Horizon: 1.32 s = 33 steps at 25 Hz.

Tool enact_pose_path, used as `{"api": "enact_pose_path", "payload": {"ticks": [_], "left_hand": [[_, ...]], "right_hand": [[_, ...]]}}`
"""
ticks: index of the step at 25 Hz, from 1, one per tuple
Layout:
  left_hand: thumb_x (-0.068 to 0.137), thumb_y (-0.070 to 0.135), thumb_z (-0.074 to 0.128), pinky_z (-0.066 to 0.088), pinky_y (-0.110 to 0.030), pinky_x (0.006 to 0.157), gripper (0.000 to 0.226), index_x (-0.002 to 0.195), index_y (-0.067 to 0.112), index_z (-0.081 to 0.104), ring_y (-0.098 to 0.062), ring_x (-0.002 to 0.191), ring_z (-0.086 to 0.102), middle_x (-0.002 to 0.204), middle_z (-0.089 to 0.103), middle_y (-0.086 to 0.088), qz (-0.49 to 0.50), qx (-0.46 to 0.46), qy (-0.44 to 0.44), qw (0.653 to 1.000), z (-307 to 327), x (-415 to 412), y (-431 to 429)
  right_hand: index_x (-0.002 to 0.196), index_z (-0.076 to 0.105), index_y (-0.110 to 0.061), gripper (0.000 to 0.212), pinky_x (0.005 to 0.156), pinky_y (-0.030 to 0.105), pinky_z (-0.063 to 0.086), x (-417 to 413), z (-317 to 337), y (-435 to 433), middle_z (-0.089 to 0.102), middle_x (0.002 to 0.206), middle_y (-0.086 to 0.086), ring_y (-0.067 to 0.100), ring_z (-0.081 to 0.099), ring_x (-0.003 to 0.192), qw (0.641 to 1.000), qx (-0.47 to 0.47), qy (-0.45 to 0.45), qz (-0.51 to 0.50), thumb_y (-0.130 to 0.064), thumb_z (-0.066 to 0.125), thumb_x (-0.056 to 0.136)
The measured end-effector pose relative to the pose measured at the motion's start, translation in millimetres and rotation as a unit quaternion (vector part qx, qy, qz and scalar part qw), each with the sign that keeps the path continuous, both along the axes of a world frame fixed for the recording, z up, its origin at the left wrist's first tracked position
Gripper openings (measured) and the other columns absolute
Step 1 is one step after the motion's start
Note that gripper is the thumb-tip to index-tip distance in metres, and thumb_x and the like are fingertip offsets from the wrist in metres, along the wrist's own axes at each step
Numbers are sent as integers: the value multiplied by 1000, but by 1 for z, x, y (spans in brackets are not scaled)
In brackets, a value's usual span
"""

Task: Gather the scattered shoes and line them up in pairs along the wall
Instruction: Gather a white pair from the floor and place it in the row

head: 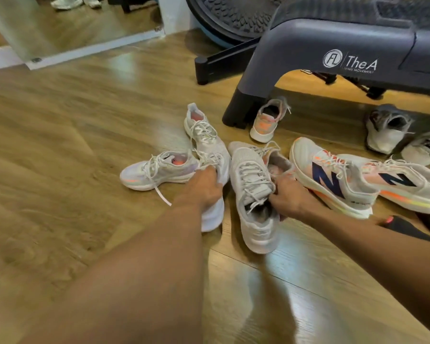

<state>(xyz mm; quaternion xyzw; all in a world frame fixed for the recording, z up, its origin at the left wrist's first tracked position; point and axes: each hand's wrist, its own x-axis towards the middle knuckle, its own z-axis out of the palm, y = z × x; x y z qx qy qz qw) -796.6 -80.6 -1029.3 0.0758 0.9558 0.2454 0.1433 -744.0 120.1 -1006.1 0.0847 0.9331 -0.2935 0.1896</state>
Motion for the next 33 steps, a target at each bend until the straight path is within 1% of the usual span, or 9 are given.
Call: {"api": "enact_pose_path", "payload": {"ticks": [4, 7, 11, 16, 20, 26, 29, 31, 33], "left_hand": [[87, 20, 57, 48, -42, 82, 26, 111, 13, 49, -35, 102, 57, 113, 59, -16, -114, -115, -69, 984, -4, 19, 14], [81, 35, 72, 46, -38, 94, 57, 125, 9, 46, -31, 114, 53, 123, 55, -10, -135, -193, -174, 956, -13, 25, 18], [99, 8, 47, 45, -14, 76, 44, 139, -4, 35, -33, 130, 40, 143, 41, -22, -155, -184, -188, 952, -16, 34, 30], [98, 15, 42, 34, -35, 100, 42, 136, -3, 37, -34, 126, 44, 138, 45, -22, -103, -178, -163, 965, -16, 68, 29], [95, 13, 43, 40, -36, 90, 34, 127, -1, 44, -34, 118, 49, 129, 52, -21, -89, -140, -147, 975, -26, 98, 36], [90, 19, 51, 40, -32, 72, 32, 118, 6, 53, -35, 106, 56, 117, 59, -18, -69, -110, -142, 981, 39, 111, 47], [82, 21, 51, 40, -29, 68, 22, 99, 10, 60, -36, 98, 59, 104, 61, -16, -84, -85, -170, 978, 120, 111, 71], [77, 18, 50, 42, -28, 53, 16, 89, 11, 59, -32, 73, 59, 95, 60, -14, -112, -88, -224, 964, 188, 110, 85], [75, 15, 51, 45, -29, 40, 19, 91, 8, 58, -29, 56, 58, 88, 59, -15, -126, -74, -275, 950, 263, 107, 100]], "right_hand": [[117, 40, -2, 34, 73, 42, 54, 8, -16, -18, 62, 103, 20, 35, 64, 89, 993, 109, 7, 55, -18, 52, 89], [117, 37, -4, 33, 70, 42, 51, 10, -24, -19, 60, 109, 19, 35, 62, 93, 986, 148, -13, 78, -18, 51, 91], [106, 51, -13, 28, 69, 38, 49, 13, -23, -11, 54, 110, 9, 28, 57, 86, 952, 216, 32, 216, -35, 54, 90], [120, 51, -16, 51, 55, 34, 37, 47, -28, -11, 46, 118, 4, 26, 59, 83, 896, 264, 43, 354, -57, 47, 89], [143, 19, -10, 64, 61, 34, 37, 78, -41, -36, 57, 122, 10, 28, 62, 100, 936, 255, -70, 234, -21, 57, 91], [128, 44, -14, 36, 72, 35, 39, 108, 17, -23, 57, 123, 13, 35, 57, 108, 962, 172, -175, 119, -15, 48, 93], [86, 51, -9, 9, 69, 29, 47, 105, 107, -7, 69, 95, 13, 29, 63, 72, 960, 126, -226, 107, -15, 57, 82], [69, 55, -8, 11, 60, 27, 56, 102, 176, 5, 68, 55, 8, 21, 63, 43, 947, 103, -287, 95, -13, 65, 69], [64, 60, -10, 16, 57, 25, 56, 103, 253, 20, 61, 41, 4, 18, 63, 40, 942, 91, -314, 75, -21, 72, 65]]}}
